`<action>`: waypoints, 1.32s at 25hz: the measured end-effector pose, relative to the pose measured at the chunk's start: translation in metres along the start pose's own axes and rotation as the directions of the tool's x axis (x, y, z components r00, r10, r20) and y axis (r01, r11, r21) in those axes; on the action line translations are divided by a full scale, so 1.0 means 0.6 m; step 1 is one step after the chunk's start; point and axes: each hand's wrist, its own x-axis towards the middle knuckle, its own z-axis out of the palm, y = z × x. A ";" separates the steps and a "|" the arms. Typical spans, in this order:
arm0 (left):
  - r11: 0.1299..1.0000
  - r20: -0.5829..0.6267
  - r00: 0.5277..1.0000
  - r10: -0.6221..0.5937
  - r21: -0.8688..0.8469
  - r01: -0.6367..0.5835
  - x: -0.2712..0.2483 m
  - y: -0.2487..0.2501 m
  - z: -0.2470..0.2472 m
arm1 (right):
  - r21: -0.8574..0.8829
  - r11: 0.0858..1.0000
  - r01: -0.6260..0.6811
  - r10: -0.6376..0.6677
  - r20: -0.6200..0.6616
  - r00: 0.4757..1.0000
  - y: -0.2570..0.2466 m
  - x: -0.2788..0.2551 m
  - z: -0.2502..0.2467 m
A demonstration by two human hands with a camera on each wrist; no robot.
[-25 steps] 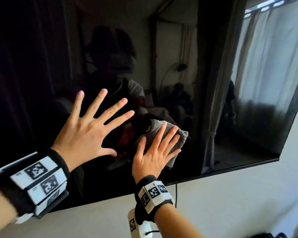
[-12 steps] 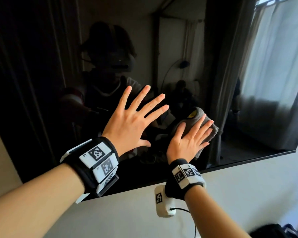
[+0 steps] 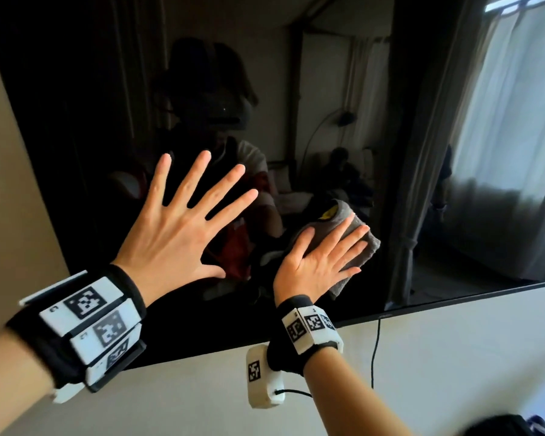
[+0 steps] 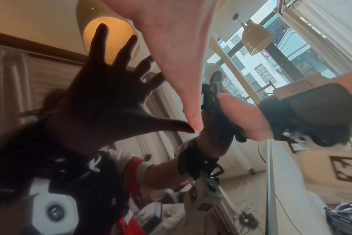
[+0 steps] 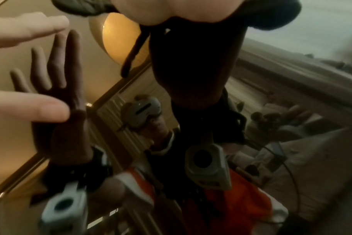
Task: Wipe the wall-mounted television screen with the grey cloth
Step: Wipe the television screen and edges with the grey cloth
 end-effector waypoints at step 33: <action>0.977 -0.044 0.997 0.058 -0.201 -0.066 -0.114 -0.108 0.031 | -0.181 0.445 0.877 -0.772 0.418 0.479 -0.002 -0.220 0.071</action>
